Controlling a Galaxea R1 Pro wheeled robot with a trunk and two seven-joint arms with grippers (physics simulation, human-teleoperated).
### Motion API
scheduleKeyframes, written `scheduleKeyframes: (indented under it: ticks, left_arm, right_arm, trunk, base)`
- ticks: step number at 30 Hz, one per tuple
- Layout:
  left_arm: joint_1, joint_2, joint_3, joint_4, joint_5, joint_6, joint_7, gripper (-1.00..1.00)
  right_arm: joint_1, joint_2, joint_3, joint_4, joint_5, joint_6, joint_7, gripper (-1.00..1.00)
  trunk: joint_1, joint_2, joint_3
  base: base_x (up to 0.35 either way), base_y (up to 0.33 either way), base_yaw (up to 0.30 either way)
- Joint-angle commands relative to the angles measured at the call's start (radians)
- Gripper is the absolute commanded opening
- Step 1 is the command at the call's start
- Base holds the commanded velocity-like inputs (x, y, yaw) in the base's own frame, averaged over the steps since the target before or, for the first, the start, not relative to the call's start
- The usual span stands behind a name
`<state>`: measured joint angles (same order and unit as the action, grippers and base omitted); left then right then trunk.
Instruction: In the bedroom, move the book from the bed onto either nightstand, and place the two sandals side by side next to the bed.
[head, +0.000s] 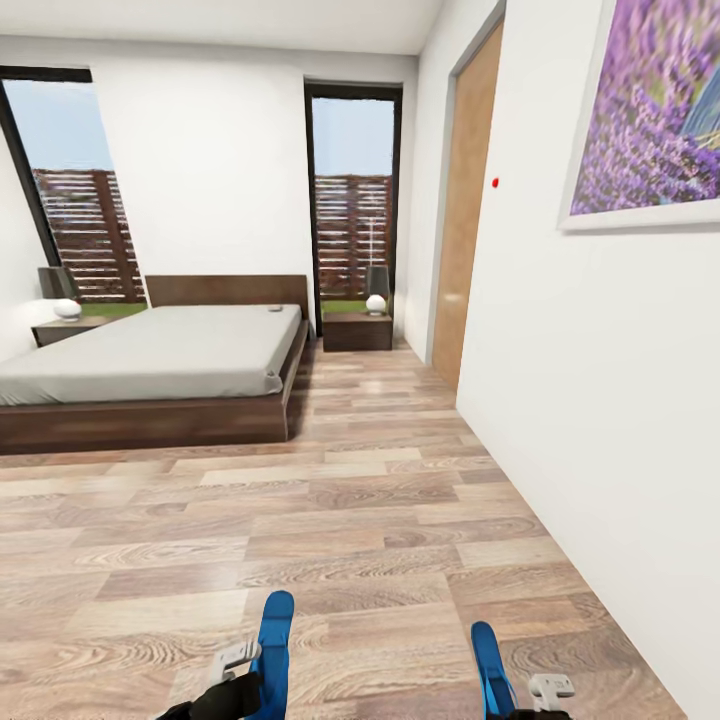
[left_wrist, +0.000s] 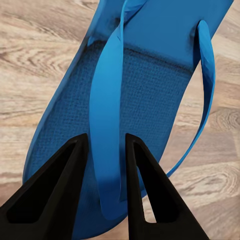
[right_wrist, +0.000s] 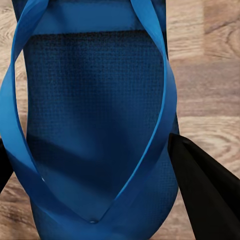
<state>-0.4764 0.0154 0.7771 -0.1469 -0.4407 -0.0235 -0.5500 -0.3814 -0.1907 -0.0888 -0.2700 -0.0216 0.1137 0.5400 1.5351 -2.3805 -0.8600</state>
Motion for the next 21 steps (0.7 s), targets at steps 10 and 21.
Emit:
scheduleKeyframes:
  ticks: [10, 21]
  left_arm:
    - [-0.001, 0.000, 0.009, 0.000, -0.010, -0.003, -0.004, -1.00]
    - [0.000, 0.000, 0.009, 0.000, -0.010, -0.003, -0.004, -1.00]
  right_arm:
    - [-0.001, 0.000, -0.008, -0.002, -0.003, 0.011, 0.006, -1.00]
    - [0.000, 0.000, -0.008, -0.002, -0.003, 0.011, 0.007, -1.00]
  trunk:
    - [0.000, 0.000, -0.017]
    - [0.000, 0.000, -0.034]
  base:
    - [0.000, 0.000, 0.000]
    - [0.000, 0.000, 0.000]
